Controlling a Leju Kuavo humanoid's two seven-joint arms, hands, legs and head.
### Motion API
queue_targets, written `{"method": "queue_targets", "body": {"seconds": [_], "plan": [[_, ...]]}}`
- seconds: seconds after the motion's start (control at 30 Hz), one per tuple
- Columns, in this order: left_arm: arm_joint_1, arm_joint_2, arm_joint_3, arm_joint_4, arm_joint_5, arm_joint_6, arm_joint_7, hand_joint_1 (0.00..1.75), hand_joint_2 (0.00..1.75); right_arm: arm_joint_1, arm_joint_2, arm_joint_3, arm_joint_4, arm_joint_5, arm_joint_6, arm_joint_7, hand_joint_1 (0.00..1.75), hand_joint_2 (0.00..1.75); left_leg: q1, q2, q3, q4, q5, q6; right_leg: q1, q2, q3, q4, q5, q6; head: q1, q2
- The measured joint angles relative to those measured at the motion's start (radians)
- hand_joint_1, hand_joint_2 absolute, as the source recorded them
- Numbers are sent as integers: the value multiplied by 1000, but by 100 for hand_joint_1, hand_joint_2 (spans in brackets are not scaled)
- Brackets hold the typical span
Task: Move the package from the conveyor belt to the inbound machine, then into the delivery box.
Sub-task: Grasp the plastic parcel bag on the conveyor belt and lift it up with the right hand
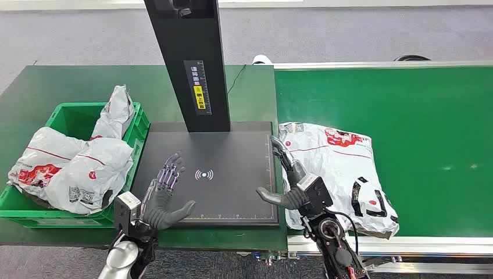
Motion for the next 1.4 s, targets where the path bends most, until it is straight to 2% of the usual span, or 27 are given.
{"method": "queue_targets", "body": {"seconds": [0.1,0.33,0.5,0.7,0.77,0.87,1.0,1.4], "plan": [[0,0,0,0,0,1,0,0,175,0,-3,-2,0,30,-47,16,0,175,0,0,0,0,0,0,0,0,0,0,0,0,0,0],[12,0,8,-6,-1,6,0,0,175,-1,-36,-55,-35,202,-273,101,0,175,0,0,0,0,0,0,0,0,0,0,0,0,0,0],[25,2,20,-22,-4,5,4,0,175,-1,-66,-118,-52,292,-347,169,0,175,0,0,0,0,0,0,0,0,0,0,0,0,0,0],[28,1,23,-27,-10,4,19,0,175,1,-88,-173,-53,498,-447,336,0,175,0,0,0,0,0,0,0,0,0,0,0,0,0,0],[28,0,23,-27,-15,4,23,0,175,2,-91,-185,-51,564,-453,409,0,175,0,0,0,0,0,0,0,0,0,0,0,0,0,0],[28,-3,23,-27,-25,4,33,0,175,11,-92,-201,-49,651,-412,524,0,175,0,0,0,0,0,0,0,0,0,0,0,0,0,0],[25,-10,23,-27,-32,3,39,0,175,29,-91,-214,-48,711,-341,608,0,175,0,0,0,0,0,0,0,0,0,0,0,0,0,0],[23,-17,23,-27,-39,3,42,0,175,41,-90,-228,-48,725,-315,632,0,175,0,0,0,0,0,0,0,0,0,0,0,0,0,0]]}}
